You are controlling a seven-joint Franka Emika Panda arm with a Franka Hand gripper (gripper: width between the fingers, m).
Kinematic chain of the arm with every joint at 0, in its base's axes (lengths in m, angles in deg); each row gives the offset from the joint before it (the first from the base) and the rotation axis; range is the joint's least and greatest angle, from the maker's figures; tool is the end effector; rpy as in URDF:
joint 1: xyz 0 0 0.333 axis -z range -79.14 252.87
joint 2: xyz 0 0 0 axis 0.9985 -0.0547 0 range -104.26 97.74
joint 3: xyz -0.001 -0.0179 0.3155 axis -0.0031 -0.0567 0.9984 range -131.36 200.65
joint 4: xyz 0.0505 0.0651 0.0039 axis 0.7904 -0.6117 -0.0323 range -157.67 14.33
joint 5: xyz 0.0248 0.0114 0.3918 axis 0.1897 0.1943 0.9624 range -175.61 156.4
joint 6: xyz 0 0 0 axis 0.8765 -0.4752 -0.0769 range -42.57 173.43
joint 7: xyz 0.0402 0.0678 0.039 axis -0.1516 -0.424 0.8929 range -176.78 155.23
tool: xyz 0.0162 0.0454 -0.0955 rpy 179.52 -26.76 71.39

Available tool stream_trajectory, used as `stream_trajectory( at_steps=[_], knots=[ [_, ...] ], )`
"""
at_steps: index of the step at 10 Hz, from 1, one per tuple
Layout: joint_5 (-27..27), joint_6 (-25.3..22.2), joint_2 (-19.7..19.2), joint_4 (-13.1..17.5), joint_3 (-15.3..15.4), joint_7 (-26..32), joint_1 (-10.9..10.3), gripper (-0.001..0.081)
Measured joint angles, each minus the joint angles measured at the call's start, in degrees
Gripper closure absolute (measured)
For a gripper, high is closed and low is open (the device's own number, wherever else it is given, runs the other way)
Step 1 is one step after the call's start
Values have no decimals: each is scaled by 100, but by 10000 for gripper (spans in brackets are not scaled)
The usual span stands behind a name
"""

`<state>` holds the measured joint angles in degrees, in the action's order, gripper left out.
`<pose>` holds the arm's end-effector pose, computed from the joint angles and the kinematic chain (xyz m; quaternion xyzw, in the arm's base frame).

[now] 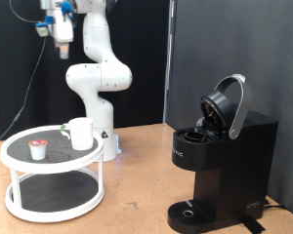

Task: Make a cup of coffee with the keurig machine

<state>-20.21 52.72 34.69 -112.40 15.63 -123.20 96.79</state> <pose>0.2933 -0.2131 0.5754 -0.3684 0.9296 0.0057 0.0064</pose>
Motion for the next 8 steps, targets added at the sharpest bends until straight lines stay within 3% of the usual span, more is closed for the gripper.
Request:
stream_trajectory(
  at_steps=[3, 6, 8],
  knots=[
    [-118, 103, -322, 248, -333, 275, 49, 71],
    [-33, 115, -310, 174, -389, 516, 37, 71],
    [-87, 335, -336, -68, -440, 503, 53, 71]
  ],
)
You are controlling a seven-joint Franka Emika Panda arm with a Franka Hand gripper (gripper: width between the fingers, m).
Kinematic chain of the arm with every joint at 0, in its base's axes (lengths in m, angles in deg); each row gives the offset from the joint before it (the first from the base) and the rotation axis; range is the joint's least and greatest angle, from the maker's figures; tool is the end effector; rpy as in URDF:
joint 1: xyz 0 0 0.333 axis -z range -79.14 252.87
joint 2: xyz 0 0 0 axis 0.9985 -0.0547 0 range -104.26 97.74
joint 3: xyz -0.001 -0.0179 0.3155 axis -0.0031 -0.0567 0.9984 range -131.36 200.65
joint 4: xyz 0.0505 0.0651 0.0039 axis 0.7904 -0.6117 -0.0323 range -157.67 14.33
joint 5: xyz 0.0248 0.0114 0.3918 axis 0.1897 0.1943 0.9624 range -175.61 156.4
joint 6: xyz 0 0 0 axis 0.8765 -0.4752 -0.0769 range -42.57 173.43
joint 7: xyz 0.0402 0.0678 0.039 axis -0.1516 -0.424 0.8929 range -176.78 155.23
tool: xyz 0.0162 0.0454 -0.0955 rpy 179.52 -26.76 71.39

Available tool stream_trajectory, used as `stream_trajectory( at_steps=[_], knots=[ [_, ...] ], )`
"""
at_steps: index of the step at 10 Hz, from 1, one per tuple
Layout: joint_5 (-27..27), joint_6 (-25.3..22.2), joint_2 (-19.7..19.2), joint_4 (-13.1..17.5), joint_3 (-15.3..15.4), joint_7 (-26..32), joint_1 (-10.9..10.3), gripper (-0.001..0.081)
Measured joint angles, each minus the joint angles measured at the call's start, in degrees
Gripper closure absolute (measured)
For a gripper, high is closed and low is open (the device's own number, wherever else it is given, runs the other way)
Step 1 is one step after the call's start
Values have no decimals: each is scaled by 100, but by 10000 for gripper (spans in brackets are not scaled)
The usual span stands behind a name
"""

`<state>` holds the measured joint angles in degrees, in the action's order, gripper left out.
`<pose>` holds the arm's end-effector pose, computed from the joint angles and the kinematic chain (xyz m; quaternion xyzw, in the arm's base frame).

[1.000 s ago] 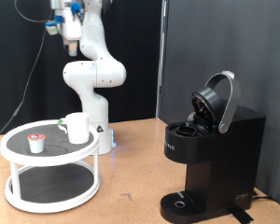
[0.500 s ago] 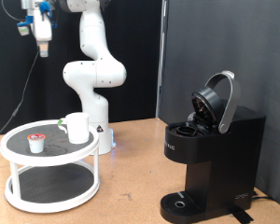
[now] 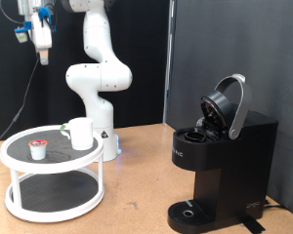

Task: Make a cup of coffee with the keurig machine

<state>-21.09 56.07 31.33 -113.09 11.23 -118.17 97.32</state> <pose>0.2929 -0.2493 0.5475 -0.3774 0.9259 0.0176 0.0045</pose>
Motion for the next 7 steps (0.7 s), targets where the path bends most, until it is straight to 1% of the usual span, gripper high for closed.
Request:
stream_trajectory(
  at_steps=[2, 5, 6, 7],
  knots=[
    [-113, 455, -117, -373, -4, -201, 43, 71],
    [-240, 1432, -464, -910, -13, -489, 90, 71],
    [-279, 1768, -600, -1068, -15, -528, 102, 71],
    [-319, 2004, -727, -1185, -15, -579, 113, 71]
  ],
)
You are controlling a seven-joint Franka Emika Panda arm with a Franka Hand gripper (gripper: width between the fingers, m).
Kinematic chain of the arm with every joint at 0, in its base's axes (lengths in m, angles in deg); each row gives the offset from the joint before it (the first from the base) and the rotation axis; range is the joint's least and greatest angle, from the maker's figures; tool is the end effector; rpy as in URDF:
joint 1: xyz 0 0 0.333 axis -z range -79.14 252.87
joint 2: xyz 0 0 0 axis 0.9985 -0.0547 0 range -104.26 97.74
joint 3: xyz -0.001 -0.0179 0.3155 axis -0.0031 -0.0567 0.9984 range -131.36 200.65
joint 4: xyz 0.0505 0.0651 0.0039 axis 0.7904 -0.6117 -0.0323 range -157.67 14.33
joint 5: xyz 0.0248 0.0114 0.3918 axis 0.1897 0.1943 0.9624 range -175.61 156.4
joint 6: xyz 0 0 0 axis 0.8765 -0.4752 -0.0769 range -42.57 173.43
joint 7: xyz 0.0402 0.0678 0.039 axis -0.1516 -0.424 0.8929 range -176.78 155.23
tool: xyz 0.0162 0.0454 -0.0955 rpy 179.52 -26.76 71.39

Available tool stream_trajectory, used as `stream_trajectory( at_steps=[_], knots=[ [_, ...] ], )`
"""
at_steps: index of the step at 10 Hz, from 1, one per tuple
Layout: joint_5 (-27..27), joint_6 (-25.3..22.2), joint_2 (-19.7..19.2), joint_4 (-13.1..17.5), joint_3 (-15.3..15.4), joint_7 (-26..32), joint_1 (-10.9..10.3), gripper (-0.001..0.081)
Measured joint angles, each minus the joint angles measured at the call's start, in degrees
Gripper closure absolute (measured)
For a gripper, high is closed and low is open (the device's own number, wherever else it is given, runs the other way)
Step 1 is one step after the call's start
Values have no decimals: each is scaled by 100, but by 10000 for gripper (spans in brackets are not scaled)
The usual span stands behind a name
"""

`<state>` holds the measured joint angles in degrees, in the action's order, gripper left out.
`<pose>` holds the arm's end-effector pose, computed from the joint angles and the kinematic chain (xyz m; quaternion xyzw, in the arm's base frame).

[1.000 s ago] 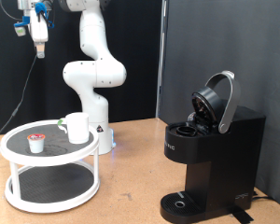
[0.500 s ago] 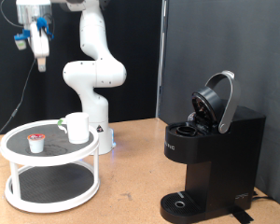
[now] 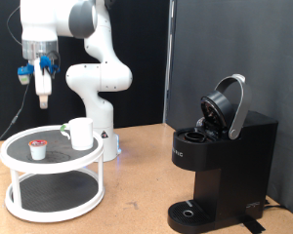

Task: Make a cup of coffee with the keurig machine

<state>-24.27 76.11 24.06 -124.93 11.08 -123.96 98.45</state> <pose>0.3230 -0.2474 0.4368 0.3490 -0.9369 0.0162 0.0140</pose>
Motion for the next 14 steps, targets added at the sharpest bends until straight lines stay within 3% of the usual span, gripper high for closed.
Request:
stream_trajectory(
  at_steps=[2, 4, 7, 14],
  knots=[
    [-31, 99, -87, -19, 2, -30, 18, 71],
    [42, 99, -87, -19, -92, 440, 15, 71],
    [16, 564, -150, -151, -335, 627, 31, 71],
    [41, 1464, -870, -445, -512, 836, 39, 71]
  ],
)
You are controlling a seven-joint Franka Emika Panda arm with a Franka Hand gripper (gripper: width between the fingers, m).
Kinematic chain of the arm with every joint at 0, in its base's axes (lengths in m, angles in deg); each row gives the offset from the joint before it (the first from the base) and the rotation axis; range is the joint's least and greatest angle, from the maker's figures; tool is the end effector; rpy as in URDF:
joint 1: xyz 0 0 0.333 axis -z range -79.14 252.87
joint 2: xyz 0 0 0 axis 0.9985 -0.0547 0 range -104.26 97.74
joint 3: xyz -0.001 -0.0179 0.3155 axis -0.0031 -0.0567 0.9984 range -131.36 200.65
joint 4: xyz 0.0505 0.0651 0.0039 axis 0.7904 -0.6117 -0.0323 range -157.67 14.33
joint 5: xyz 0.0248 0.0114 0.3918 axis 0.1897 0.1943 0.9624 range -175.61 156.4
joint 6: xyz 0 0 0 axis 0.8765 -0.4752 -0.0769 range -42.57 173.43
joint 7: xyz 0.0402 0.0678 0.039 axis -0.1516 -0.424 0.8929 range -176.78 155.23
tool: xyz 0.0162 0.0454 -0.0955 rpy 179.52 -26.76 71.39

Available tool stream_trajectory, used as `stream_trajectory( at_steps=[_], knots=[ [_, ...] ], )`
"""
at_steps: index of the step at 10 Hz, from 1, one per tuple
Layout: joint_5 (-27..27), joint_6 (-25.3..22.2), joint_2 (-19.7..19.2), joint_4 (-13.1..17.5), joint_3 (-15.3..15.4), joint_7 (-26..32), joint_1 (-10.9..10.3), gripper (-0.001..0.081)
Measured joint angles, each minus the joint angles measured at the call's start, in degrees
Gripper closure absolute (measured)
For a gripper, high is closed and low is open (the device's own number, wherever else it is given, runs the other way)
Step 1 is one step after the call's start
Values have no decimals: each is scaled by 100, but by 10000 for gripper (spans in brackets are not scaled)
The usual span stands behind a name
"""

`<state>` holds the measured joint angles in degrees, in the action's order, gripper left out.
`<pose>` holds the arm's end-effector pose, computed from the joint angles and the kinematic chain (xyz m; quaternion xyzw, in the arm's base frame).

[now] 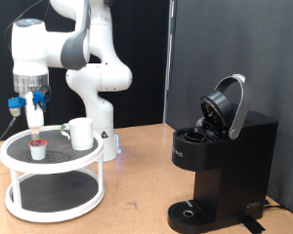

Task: Make a cup of coffee with the keurig machine

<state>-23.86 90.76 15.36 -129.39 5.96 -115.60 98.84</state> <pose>0.3209 -0.2757 0.3623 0.3840 -0.9231 0.0218 0.0051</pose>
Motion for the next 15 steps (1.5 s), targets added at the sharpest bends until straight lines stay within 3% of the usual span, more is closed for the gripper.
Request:
stream_trajectory(
  at_steps=[4, 8, 10, 11, 12, 15],
  knots=[
    [7, 553, -218, -267, -56, 111, 0, 71],
    [16, 689, -242, -419, -57, 117, 0, 71],
    [15, 708, -250, -448, -57, 117, 0, 335],
    [15, 709, -251, -444, -57, 117, 0, 335],
    [15, 709, -251, -442, -57, 116, 0, 428],
    [58, 479, -247, -358, -57, 149, 0, 428]
  ],
)
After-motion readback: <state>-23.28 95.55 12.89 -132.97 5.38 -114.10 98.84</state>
